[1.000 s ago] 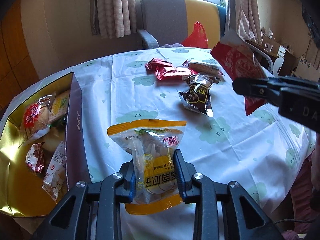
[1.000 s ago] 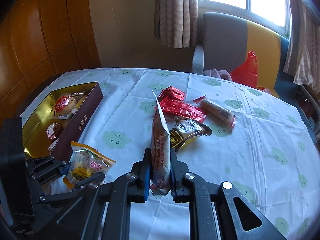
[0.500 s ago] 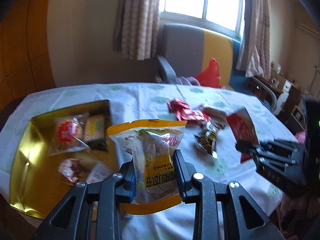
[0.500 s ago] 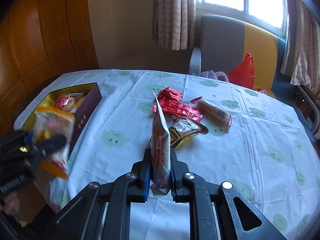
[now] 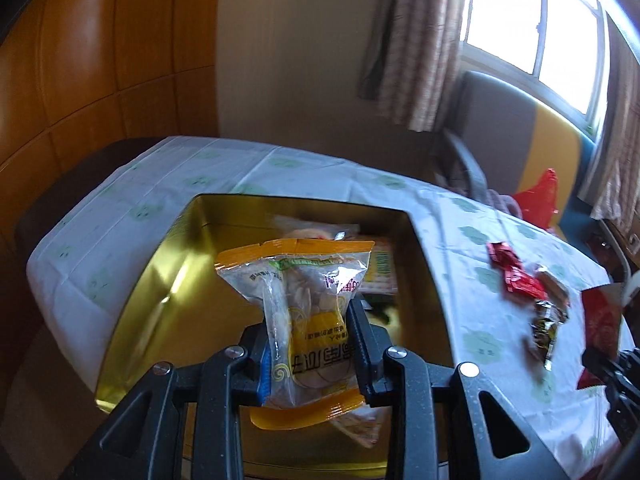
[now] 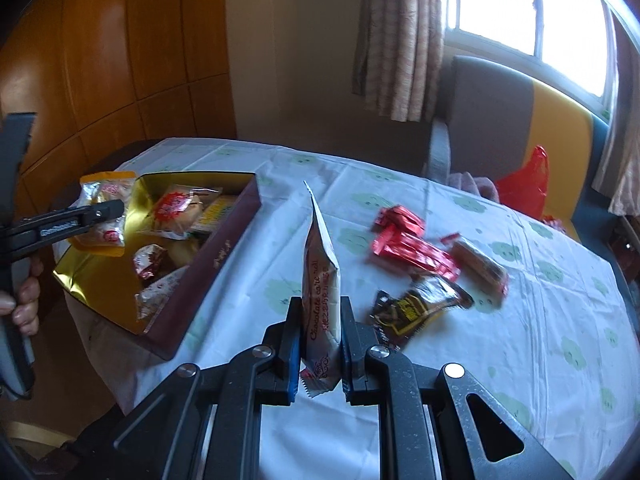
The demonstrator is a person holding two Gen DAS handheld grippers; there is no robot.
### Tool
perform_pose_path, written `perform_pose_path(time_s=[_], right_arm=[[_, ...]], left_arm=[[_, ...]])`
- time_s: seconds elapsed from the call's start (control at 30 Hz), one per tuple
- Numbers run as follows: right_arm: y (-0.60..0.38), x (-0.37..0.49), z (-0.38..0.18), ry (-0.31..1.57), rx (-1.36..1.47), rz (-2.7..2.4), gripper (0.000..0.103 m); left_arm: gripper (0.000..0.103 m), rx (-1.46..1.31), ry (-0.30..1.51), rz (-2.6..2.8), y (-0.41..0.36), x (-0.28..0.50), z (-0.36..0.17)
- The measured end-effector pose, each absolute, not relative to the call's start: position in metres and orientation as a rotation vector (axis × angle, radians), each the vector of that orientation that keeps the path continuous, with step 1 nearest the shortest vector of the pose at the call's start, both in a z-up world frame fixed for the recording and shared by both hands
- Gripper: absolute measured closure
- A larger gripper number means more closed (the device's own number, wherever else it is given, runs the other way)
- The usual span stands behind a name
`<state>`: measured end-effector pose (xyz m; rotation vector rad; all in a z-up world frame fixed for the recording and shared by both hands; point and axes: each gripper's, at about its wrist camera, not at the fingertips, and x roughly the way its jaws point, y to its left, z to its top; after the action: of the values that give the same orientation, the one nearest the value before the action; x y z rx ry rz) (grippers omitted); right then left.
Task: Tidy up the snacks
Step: 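Carry the yellow-edged bag into the gold tin and open the left tool, then lower the white stick pack into the tin and open the right tool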
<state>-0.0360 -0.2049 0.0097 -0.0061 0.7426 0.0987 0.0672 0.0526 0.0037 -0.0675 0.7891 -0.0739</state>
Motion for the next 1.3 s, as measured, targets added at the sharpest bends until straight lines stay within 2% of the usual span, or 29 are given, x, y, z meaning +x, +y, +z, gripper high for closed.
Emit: perform_pose_path(time_s=[0.37, 1.3], right_arm=[[-0.145, -0.016, 0.021, 0.721, -0.090, 0.223, 0.087], [-0.079, 0.004, 0.018, 0.722, -0.138, 0.350, 0.087]], left_arm=[[0.064, -0.087, 0.900, 0.003, 0.074, 0.070, -0.034], [0.064, -0.041, 0.838, 0.053, 0.085, 0.029, -0.020]])
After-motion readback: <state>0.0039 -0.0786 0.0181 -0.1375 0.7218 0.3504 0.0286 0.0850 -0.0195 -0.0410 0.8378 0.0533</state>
